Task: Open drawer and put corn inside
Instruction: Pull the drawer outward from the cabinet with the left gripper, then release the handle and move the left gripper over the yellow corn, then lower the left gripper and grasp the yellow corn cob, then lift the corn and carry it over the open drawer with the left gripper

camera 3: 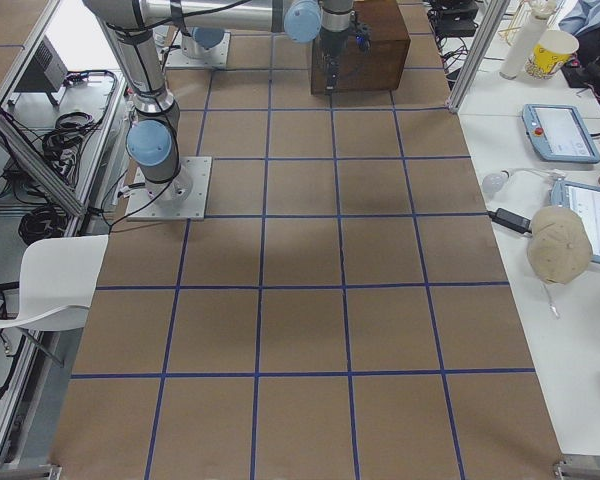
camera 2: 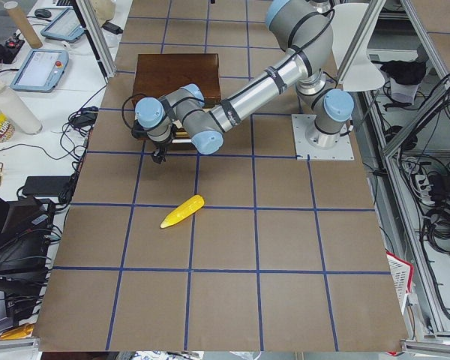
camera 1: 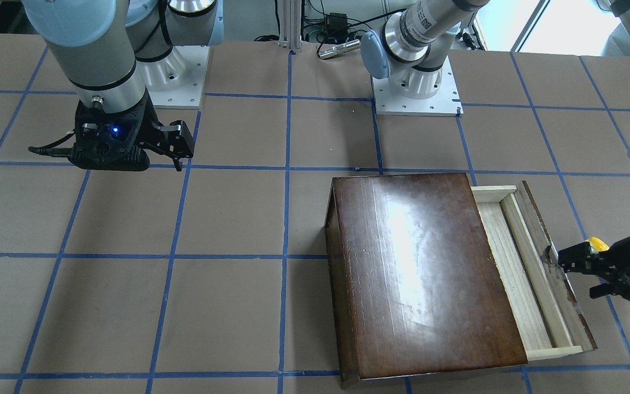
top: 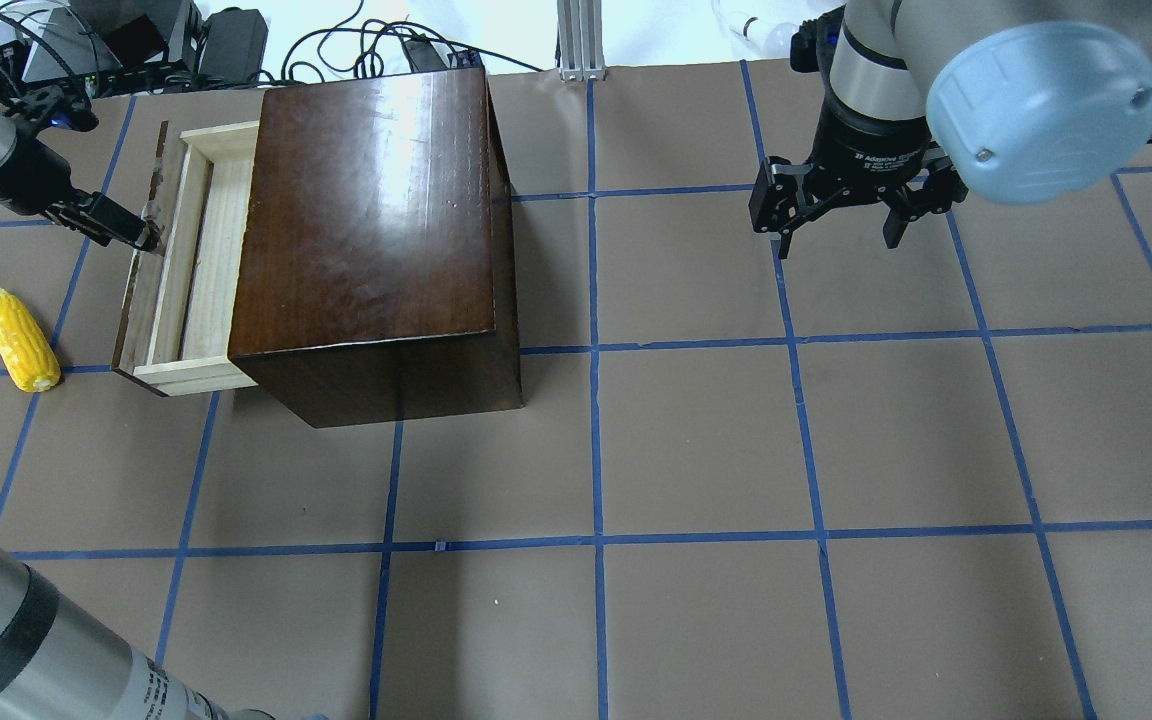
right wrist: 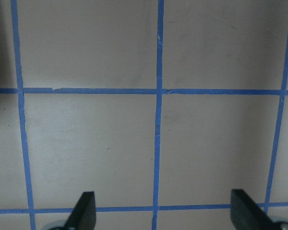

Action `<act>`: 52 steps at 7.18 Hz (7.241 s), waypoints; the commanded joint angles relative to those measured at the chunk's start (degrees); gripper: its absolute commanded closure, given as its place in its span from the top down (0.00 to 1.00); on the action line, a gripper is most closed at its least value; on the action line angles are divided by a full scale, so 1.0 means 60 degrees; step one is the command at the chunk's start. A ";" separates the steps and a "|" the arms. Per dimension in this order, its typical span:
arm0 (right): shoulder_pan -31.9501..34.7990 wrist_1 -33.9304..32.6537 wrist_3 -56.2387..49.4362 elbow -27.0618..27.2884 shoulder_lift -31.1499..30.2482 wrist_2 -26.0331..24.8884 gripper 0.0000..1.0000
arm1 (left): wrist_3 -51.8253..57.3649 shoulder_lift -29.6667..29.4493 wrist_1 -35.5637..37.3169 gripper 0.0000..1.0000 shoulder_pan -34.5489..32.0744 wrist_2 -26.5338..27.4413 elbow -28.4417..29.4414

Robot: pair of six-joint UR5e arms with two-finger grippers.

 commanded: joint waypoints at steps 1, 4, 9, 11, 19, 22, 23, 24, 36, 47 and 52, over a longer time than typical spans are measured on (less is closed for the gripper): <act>0.0000 -0.0005 0.0000 0.0000 0.0005 0.0000 1.00 | 0.0148 0.0006 -0.0025 1.00 0.0088 0.0017 0.0031; 0.0000 0.0009 0.0000 0.0000 0.0004 0.0000 1.00 | 0.0045 0.0445 -0.0463 1.00 0.0117 0.0032 0.0046; 0.0000 0.0009 0.0000 0.0000 -0.0010 0.0000 1.00 | -0.2159 0.1032 -0.0539 1.00 0.1199 0.0527 0.0586; 0.0000 -0.0005 0.0000 0.0000 0.0005 0.0000 1.00 | -0.4325 0.0843 -0.0420 1.00 0.1362 0.0662 0.0588; 0.0000 0.0009 0.0000 0.0000 0.0005 0.0000 1.00 | -0.7221 -0.0489 0.0804 1.00 0.1611 0.1833 0.0149; 0.0000 0.0009 0.0000 0.0000 0.0005 0.0000 1.00 | -0.7526 -0.0871 0.1994 1.00 0.1670 0.2344 -0.0437; 0.0000 0.0009 0.0000 0.0000 0.0005 0.0000 1.00 | -0.7542 -0.0887 0.2011 1.00 0.1685 0.2448 -0.0467; 0.0000 -0.0005 0.0000 0.0000 0.0005 0.0000 1.00 | -0.7543 -0.0960 0.2011 1.00 0.1685 0.2449 -0.0481; 0.0000 0.0009 0.0000 0.0000 0.0005 0.0015 1.00 | -0.5742 0.0180 -0.0414 0.00 0.1058 0.2259 0.1535; 0.0000 0.0009 0.0000 0.0000 0.0005 0.0029 1.00 | -0.5697 0.1164 -0.2137 0.00 -0.2197 0.1365 0.1308; 0.0000 0.0009 0.0000 0.0000 0.0005 0.0015 1.00 | -0.5755 0.0755 -0.1490 0.07 -0.2197 0.1350 0.0602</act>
